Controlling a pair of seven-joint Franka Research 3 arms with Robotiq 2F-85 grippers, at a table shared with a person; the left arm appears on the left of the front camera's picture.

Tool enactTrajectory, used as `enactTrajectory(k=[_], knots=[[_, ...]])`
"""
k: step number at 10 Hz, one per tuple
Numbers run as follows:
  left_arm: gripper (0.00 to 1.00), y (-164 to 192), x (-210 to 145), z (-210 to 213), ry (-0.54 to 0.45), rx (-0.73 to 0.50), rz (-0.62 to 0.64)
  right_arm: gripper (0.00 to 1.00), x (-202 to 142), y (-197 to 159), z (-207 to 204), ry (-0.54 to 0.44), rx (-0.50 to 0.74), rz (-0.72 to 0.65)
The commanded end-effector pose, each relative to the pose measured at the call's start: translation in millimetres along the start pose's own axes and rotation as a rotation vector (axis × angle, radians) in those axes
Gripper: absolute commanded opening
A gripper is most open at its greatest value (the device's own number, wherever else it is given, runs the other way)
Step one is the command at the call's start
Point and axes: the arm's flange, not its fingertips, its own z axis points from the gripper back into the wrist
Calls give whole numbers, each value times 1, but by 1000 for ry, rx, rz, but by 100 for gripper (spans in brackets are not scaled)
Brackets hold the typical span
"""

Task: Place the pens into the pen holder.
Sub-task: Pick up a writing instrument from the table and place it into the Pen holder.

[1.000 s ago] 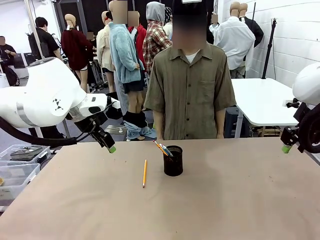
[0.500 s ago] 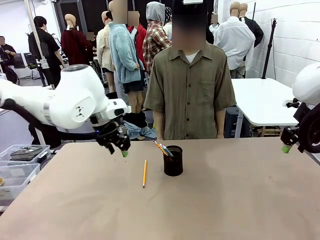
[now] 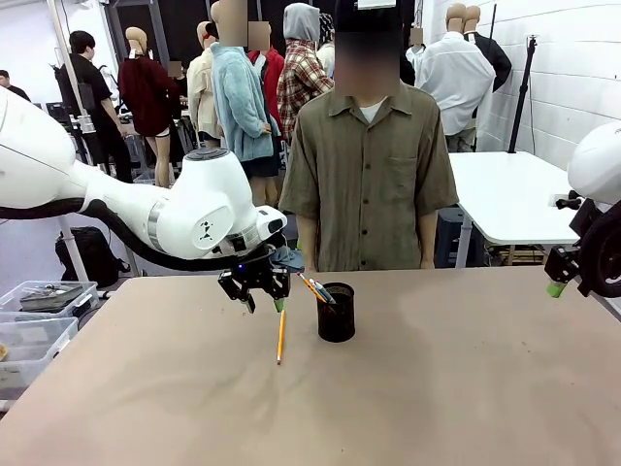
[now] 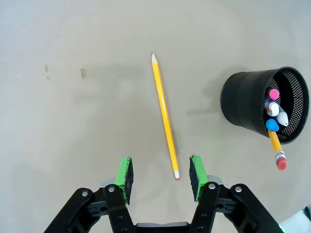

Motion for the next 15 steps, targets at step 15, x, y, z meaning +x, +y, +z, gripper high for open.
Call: enactTrajectory(k=[15], knots=[[62, -27, 6, -66, 91, 96, 193, 62, 0, 2, -2, 5, -40, -12]])
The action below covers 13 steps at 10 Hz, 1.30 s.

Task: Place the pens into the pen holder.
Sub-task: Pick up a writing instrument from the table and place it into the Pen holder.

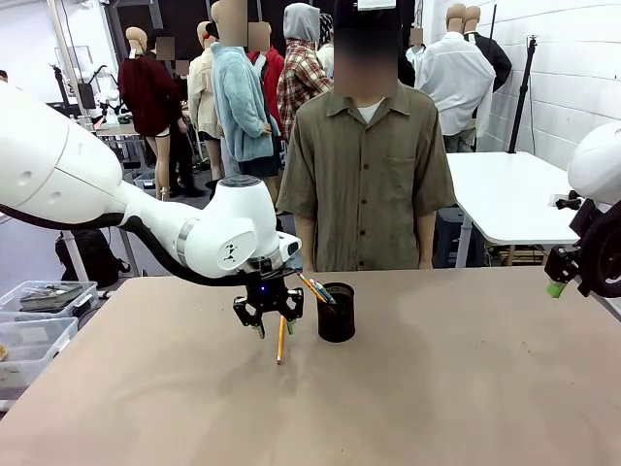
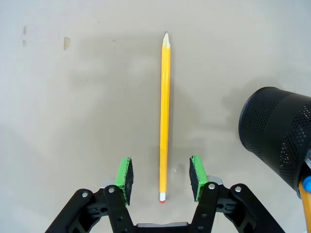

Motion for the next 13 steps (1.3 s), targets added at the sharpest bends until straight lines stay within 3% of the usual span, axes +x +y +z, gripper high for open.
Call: enactTrajectory(k=[1, 9, 11, 13], knots=[[62, -7, 7, -5, 1, 33, -15, 62, 0, 2, -2, 5, -40, -12], [62, -5, 11, -20, 17, 87, -27, 62, 0, 2, -2, 5, -40, -12], [36, -5, 12, -21, 20, 89, -32, 62, 0, 2, -2, 5, -40, -12], [0, -5, 11, -21, 20, 99, -39, 62, 0, 2, -2, 5, -40, -12]])
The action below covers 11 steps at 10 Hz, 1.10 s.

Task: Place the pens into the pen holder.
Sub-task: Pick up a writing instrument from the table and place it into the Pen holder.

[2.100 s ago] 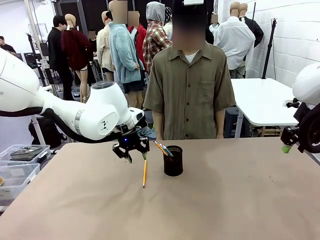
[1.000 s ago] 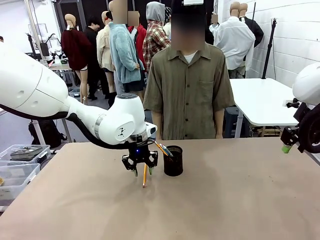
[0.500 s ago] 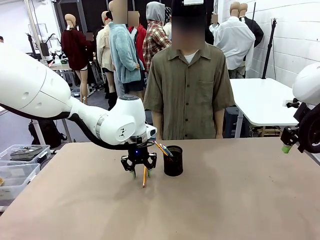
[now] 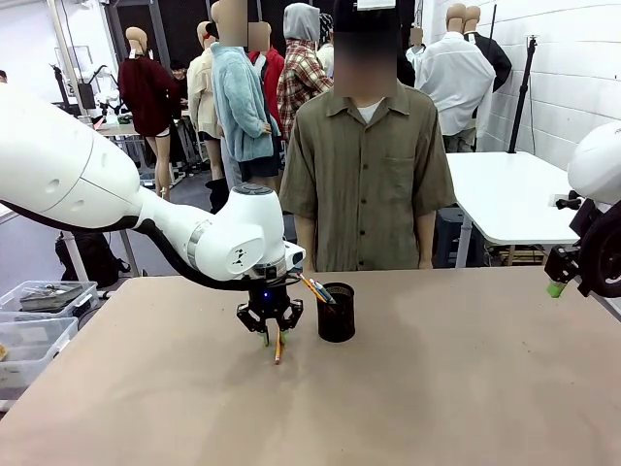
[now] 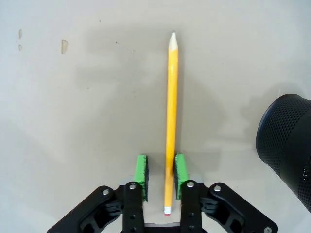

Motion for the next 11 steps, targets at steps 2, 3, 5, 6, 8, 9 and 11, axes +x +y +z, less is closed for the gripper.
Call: enactTrajectory(k=[2, 3, 5, 6, 8, 9, 11], knots=[[0, -4, 2, 0, -16, 44, -16, 62, 0, 2, -2, 5, -40, -12], [0, -4, 1, 0, -12, 46, -19, 62, 0, 2, -2, 5, -40, -12], [0, 0, -3, 4, -11, 38, -25, 62, 0, 2, -2, 5, -40, -12], [0, 10, -7, 12, -27, 23, -33, 62, 0, 2, -2, 5, -40, -12], [0, 40, -13, 37, -104, -33, -35, 62, 0, 2, -2, 5, -40, -12], [0, 56, -17, 49, -140, -44, -60, 62, 0, 2, -2, 5, -40, -12], [0, 79, -19, 72, -255, -120, -207, 62, 0, 2, -2, 5, -40, -12]])
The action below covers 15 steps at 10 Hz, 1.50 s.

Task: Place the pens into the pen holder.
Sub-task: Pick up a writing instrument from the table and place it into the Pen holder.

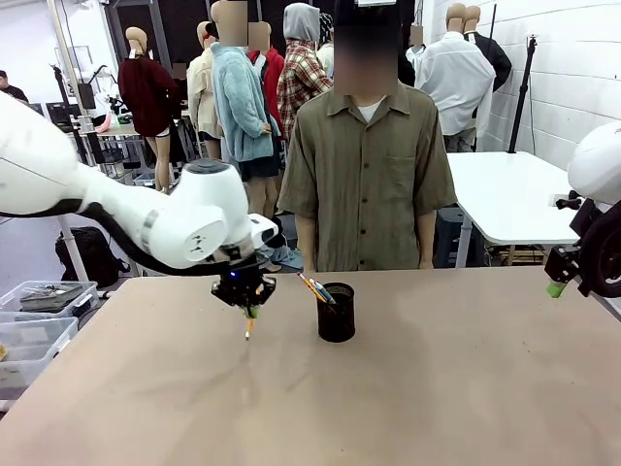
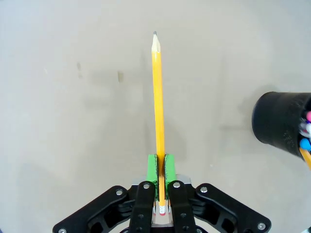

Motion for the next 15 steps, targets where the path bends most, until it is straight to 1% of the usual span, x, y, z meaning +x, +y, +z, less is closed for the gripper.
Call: enactTrajectory(k=[1, 2, 3, 4, 5, 6, 7, 8, 9, 10, 12, 13, 14, 15], knots=[[0, 22, -8, 11, -121, -117, -195, 62, 0, 2, -2, 5, -40, -11], [0, 27, 0, 20, -150, -163, -254, 62, 0, 2, -2, 5, -40, -11], [0, 30, 8, 27, -165, -235, -340, 62, 0, 2, -2, 5, -40, -11], [0, 33, 17, 33, -192, -328, -474, 62, 0, 2, -2, 5, -40, -11], [0, 35, 24, 37, -184, -413, -592, 62, 0, 2, -2, 5, -40, -11], [0, 33, 37, 38, -247, -311, -387, 62, 0, 2, -2, 5, -40, -11], [0, -17, 7, 32, -239, -243, -429, 62, 0, 2, -2, 5, -40, -11], [0, -17, 7, 32, -239, -243, -429, 62, 0, 2, -2, 5, -40, -11], [0, -20, 16, 37, -258, -292, -446, 62, 0, 2, -2, 5, -40, -11], [0, -20, 17, 43, -331, -259, -487, 62, 0, 2, -2, 5, -40, -11], [0, -8, 25, 49, -366, -296, -610, 62, 0, 2, -2, 5, -40, -11], [0, 1, 32, 52, -381, -332, -631, 62, 0, 2, -2, 5, -40, -11], [0, 6, 37, 53, -351, -426, -720, 62, 0, 2, -2, 5, -40, -11], [0, 11, 41, 55, -357, -469, -782, 62, 0, 2, -2, 5, -40, -11]])
